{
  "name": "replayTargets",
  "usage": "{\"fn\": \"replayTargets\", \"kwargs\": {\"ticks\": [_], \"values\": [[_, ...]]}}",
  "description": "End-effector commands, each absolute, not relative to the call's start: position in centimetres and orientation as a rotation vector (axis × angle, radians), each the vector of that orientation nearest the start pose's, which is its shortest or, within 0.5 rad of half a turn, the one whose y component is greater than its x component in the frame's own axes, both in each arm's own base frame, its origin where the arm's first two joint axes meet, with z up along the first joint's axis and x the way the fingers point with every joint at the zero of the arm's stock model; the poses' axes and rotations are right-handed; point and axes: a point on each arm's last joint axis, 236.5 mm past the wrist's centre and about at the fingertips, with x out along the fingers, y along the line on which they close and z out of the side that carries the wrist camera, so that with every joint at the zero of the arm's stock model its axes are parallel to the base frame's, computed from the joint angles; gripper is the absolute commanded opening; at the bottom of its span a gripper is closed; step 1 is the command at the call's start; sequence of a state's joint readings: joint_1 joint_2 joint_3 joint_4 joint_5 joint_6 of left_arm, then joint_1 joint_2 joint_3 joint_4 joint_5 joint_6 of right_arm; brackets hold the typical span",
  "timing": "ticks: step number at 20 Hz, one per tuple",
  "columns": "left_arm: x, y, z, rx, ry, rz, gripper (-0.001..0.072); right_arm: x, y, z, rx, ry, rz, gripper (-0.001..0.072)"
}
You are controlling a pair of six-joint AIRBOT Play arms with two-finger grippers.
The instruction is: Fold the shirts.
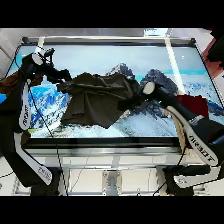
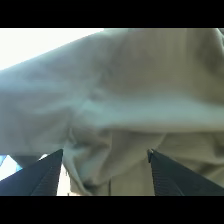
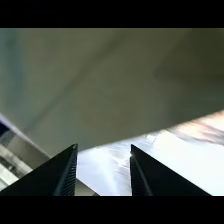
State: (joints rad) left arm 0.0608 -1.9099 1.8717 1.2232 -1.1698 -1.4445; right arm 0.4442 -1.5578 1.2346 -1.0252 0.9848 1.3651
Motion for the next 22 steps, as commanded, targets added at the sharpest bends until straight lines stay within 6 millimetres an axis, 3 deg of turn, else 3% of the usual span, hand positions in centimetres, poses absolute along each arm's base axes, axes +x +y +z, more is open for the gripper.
{"fn": "replayTargets", "kwargs": {"ticks": [1,5,13,17,20,22], "values": [[56.5,-4.1,-2.4,-0.269,1.151,-0.2,0.0604,32.1,33.5,-6.2,0.033,1.333,0.79,0.0387],[56.8,-4.2,-2.2,-0.28,1.136,-0.203,0.0604,28.8,37.1,-7.6,0.076,1.395,0.89,0.0388],[57.7,-5.8,-1.1,-0.356,1.088,-0.247,0.0604,27.6,37.0,-8.5,0.072,1.457,0.901,0.0388],[57.3,-6.0,-1.2,-0.344,1.104,-0.262,0.0604,29.5,35.2,-6.5,0.193,1.49,0.881,0.0388],[57.3,-6.0,-1.3,-0.341,1.102,-0.263,0.0604,31.1,32.1,-3.0,0.425,1.583,0.879,0.0388],[57.3,-6.0,-1.2,-0.334,1.101,-0.268,0.0604,31.9,29.3,-2.0,0.53,1.646,0.821,0.0387]]}}
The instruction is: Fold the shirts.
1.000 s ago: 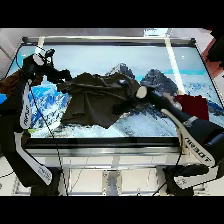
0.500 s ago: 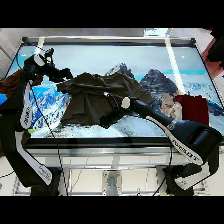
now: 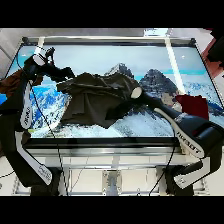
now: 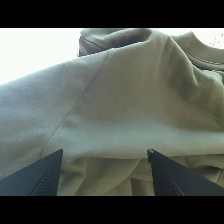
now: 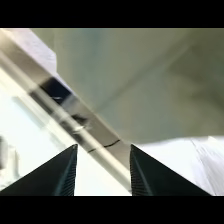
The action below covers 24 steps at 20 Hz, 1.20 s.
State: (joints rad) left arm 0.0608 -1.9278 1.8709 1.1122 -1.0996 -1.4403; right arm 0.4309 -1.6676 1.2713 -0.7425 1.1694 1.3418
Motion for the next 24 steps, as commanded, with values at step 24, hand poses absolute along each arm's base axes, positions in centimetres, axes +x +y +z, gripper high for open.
{"fn": "replayTargets", "kwargs": {"ticks": [24], "values": [[56.7,-7.1,-2.8,-0.326,1.147,-0.304,0.0604,40.2,12.9,-5.6,0.679,1.525,0.279,0.0386]]}}
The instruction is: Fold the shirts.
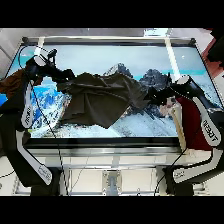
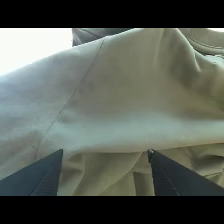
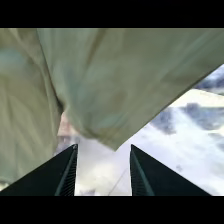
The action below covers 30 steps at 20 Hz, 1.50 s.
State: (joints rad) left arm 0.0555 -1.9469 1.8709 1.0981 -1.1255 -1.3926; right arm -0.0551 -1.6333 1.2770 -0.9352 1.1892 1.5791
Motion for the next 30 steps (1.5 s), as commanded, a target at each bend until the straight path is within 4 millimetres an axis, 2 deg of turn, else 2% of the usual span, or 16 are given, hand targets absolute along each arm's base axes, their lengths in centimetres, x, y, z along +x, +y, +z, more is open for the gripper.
{"fn": "replayTargets", "kwargs": {"ticks": [1,5,8,14,19,20,21,22,23,24,25,26,28,30], "values": [[56.6,-7.5,-2.9,-0.325,1.149,-0.309,0.0604,39.8,14.4,-6.0,0.678,1.53,0.295,0.0386],[56.4,-9.2,-2.9,-0.306,1.153,-0.336,0.0604,39.4,19.7,-8.0,0.766,1.476,0.309,0.0386],[56.5,-9.7,-2.8,-0.286,1.145,-0.347,0.0604,37.7,22.4,-8.7,0.812,1.503,0.336,0.0385],[56.5,-9.6,-2.9,-0.277,1.145,-0.349,0.0604,35.3,26.7,-9.9,0.82,1.568,0.384,0.0379],[56.5,-9.6,-2.9,-0.274,1.144,-0.351,0.0604,34.4,29.3,-10.6,0.878,1.599,0.395,0.0374],[56.5,-9.6,-2.9,-0.274,1.143,-0.35,0.0604,34.3,29.8,-10.7,0.899,1.605,0.399,0.0357],[56.6,-9.6,-2.9,-0.274,1.141,-0.35,0.0604,34.2,30.4,-10.7,0.916,1.608,0.416,0.0301],[56.6,-9.6,-2.9,-0.274,1.141,-0.35,0.0604,34.2,31.0,-10.7,0.938,1.606,0.427,0.029],[56.6,-9.6,-2.9,-0.273,1.141,-0.35,0.0604,34.2,31.7,-10.5,0.957,1.599,0.446,0.0283],[56.6,-9.6,-2.9,-0.273,1.141,-0.35,0.0604,34.6,32.3,-10.0,0.964,1.569,0.481,0.0203],[56.6,-9.6,-2.9,-0.272,1.141,-0.351,0.0604,35.0,32.8,-9.3,0.96,1.53,0.535,0.0069],[56.6,-9.6,-2.9,-0.269,1.14,-0.353,0.0604,35.8,33.2,-8.2,0.967,1.478,0.603,0.003],[56.6,-9.6,-2.9,-0.264,1.139,-0.353,0.0604,37.1,33.4,-5.0,0.999,1.398,0.724,0.003],[56.9,-9.2,-2.9,-0.226,1.121,-0.355,0.0604,37.9,32.1,-2.0,0.983,1.357,0.797,0.0029]]}}
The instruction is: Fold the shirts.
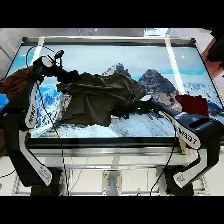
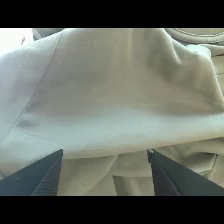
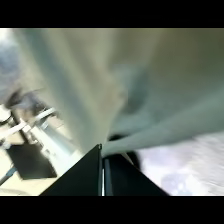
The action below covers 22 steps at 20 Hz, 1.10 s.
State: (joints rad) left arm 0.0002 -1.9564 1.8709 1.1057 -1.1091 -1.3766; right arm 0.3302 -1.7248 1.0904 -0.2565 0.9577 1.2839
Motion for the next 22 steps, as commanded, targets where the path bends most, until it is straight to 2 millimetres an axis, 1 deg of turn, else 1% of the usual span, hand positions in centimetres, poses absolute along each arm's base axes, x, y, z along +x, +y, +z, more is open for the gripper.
{"fn": "replayTargets", "kwargs": {"ticks": [1,3,4,5,7,8,9,13,14,15,16,17,18,19,20,22], "values": [[57.4,-8.6,-2.9,-0.203,1.105,-0.335,0.0604,38.3,31.2,-0.7,0.963,1.336,0.814,0.0029],[58.4,-7.0,-3.1,-0.143,1.068,-0.28,0.0604,39.2,29.2,1.5,0.934,1.284,0.804,0.0029],[59.0,-5.8,-3.2,-0.111,1.051,-0.232,0.0605,39.5,28.3,2.3,0.931,1.264,0.794,0.0029],[59.5,-4.7,-3.2,-0.093,1.036,-0.187,0.0606,39.6,27.8,2.9,0.916,1.249,0.793,0.0029],[60.2,-3.7,-3.0,-0.084,1.011,-0.143,0.0606,39.7,27.1,3.3,0.89,1.235,0.789,0.0029],[60.1,-3.8,-3.3,-0.087,1.016,-0.144,0.0606,39.6,27.2,3.2,0.887,1.237,0.79,0.0029],[59.8,-4.0,-4.1,-0.097,1.042,-0.151,0.0606,39.5,27.2,3.1,0.877,1.239,0.787,0.0029],[56.6,-4.5,-9.6,-0.11,1.236,-0.173,0.0606,39.5,27.0,2.9,0.872,1.241,0.784,0.003],[56.4,-4.8,-10.3,-0.125,1.254,-0.18,0.0606,39.5,27.0,2.9,0.872,1.241,0.784,0.0029],[56.5,-5.4,-10.5,-0.154,1.252,-0.192,0.0605,39.5,27.0,2.9,0.872,1.241,0.784,0.003],[56.8,-5.9,-10.3,-0.182,1.237,-0.202,0.0572,39.5,27.0,2.9,0.872,1.241,0.784,0.003],[57.2,-6.5,-10.0,-0.212,1.216,-0.214,0.04,39.6,27.0,2.9,0.872,1.241,0.784,0.003],[57.6,-7.1,-9.4,-0.233,1.196,-0.232,0.0249,39.5,27.0,2.9,0.872,1.241,0.784,0.003],[58.1,-7.7,-8.7,-0.261,1.175,-0.246,0.008,39.5,27.0,2.9,0.872,1.241,0.784,0.003],[58.6,-8.1,-7.9,-0.267,1.154,-0.267,0.0012,39.6,27.0,2.9,0.871,1.239,0.782,0.003],[59.2,-8.5,-6.0,-0.264,1.127,-0.29,0.0011,40.0,26.6,3.0,0.876,1.229,0.772,0.0029]]}}
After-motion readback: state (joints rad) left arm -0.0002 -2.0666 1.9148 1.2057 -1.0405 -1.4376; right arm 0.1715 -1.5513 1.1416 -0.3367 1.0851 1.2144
